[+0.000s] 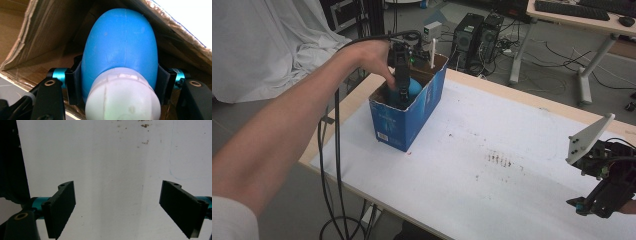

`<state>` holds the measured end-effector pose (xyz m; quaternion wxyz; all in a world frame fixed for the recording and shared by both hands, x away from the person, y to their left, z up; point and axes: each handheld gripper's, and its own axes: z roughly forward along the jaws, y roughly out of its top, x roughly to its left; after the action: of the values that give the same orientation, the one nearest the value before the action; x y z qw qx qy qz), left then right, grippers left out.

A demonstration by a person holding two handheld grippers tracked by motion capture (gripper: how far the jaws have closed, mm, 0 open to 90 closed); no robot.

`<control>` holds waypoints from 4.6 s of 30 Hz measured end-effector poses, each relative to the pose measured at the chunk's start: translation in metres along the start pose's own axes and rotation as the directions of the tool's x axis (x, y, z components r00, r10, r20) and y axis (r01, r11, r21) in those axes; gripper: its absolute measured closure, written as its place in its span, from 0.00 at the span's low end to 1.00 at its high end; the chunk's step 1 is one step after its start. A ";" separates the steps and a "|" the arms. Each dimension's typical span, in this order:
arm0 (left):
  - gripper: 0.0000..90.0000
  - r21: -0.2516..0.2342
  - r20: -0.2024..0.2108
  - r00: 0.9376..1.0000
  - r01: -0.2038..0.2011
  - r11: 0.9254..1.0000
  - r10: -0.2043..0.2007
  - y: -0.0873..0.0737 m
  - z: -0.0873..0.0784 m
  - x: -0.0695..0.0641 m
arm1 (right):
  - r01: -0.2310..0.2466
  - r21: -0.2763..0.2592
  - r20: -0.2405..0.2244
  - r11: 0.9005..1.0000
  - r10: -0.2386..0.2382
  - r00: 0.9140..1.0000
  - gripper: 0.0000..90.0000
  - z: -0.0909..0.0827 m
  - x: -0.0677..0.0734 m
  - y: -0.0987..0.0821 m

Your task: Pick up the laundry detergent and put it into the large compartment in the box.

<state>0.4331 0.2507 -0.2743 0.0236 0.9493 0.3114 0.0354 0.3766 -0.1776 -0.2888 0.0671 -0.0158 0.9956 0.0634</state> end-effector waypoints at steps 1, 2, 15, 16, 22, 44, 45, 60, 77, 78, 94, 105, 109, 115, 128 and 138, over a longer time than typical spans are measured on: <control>0.42 0.003 0.001 1.000 -0.007 1.000 0.007 0.000 0.000 0.000 | -0.002 0.003 -0.001 1.000 0.002 1.000 0.14 0.000 0.000 0.000; 0.42 0.004 0.001 1.000 -0.011 1.000 0.011 -0.001 0.001 0.000 | -0.002 0.003 -0.001 1.000 0.002 1.000 0.14 0.000 0.000 0.000; 0.41 0.006 -0.021 0.999 -0.047 0.999 0.047 -0.001 0.002 -0.006 | 0.001 0.002 -0.005 1.000 -0.001 1.000 0.14 0.002 0.001 0.001; 0.41 0.006 -0.021 0.999 -0.047 0.999 0.047 -0.001 0.002 -0.006 | 0.001 0.002 -0.005 1.000 -0.001 1.000 0.14 0.002 0.001 0.001; 0.41 0.003 -0.020 0.999 -0.046 0.999 0.046 -0.001 0.002 -0.006 | 0.003 0.004 -0.004 1.000 -0.003 1.000 0.14 0.002 0.002 0.001; 0.31 -0.027 -0.008 0.999 -0.038 0.999 0.038 0.002 -0.010 -0.002 | -0.003 0.002 -0.006 1.000 0.003 1.000 0.14 0.002 0.003 0.000; 0.31 -0.026 -0.012 0.999 -0.041 0.999 0.041 0.003 -0.012 -0.002 | -0.004 0.001 -0.007 1.000 0.004 1.000 0.14 0.002 0.003 0.000; 0.29 -0.028 -0.035 0.998 -0.054 0.998 0.053 0.007 -0.034 -0.002 | -0.002 0.001 -0.006 1.000 0.002 1.000 0.14 0.000 0.003 -0.001; 0.29 -0.060 -0.091 0.985 -0.154 0.986 0.149 0.035 -0.071 -0.026 | -0.003 -0.006 -0.004 1.000 0.003 1.000 0.14 0.000 0.003 -0.001; 0.29 -0.063 -0.093 0.983 -0.163 0.985 0.157 0.036 -0.072 -0.027 | -0.007 -0.003 -0.003 1.000 0.007 1.000 0.14 0.000 0.003 -0.001; 0.22 -0.063 -0.061 0.930 -0.366 0.928 0.363 0.090 -0.081 -0.079 | -0.024 -0.001 -0.003 1.000 0.024 1.000 0.14 -0.002 0.001 -0.004; 0.19 -0.049 -0.063 0.885 -0.465 0.884 0.461 0.118 -0.068 -0.111 | -0.039 -0.013 0.004 0.999 0.039 0.999 0.14 -0.010 -0.004 -0.005; 0.19 -0.051 -0.054 0.873 -0.487 0.872 0.485 0.126 -0.059 -0.121 | -0.042 -0.013 0.007 0.999 0.042 0.999 0.14 -0.010 -0.007 -0.005; 0.19 -0.060 -0.045 0.862 -0.507 0.860 0.505 0.136 -0.039 -0.134 | -0.056 -0.014 0.017 0.998 0.056 0.998 0.14 -0.014 -0.010 -0.005; 0.19 -0.042 -0.033 0.852 -0.523 0.851 0.522 0.145 -0.009 -0.149 | -0.072 -0.017 0.033 0.997 0.072 0.997 0.14 -0.021 -0.015 -0.009; 0.19 -0.035 -0.027 0.859 -0.512 0.858 0.512 0.142 -0.001 -0.147 | -0.066 -0.022 0.047 0.998 0.067 0.997 0.14 -0.030 -0.008 -0.012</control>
<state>0.3987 0.0496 -0.2717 0.0300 0.9969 0.0474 0.0546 0.3815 -0.1931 -0.2600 0.0885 0.0180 0.9930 0.0761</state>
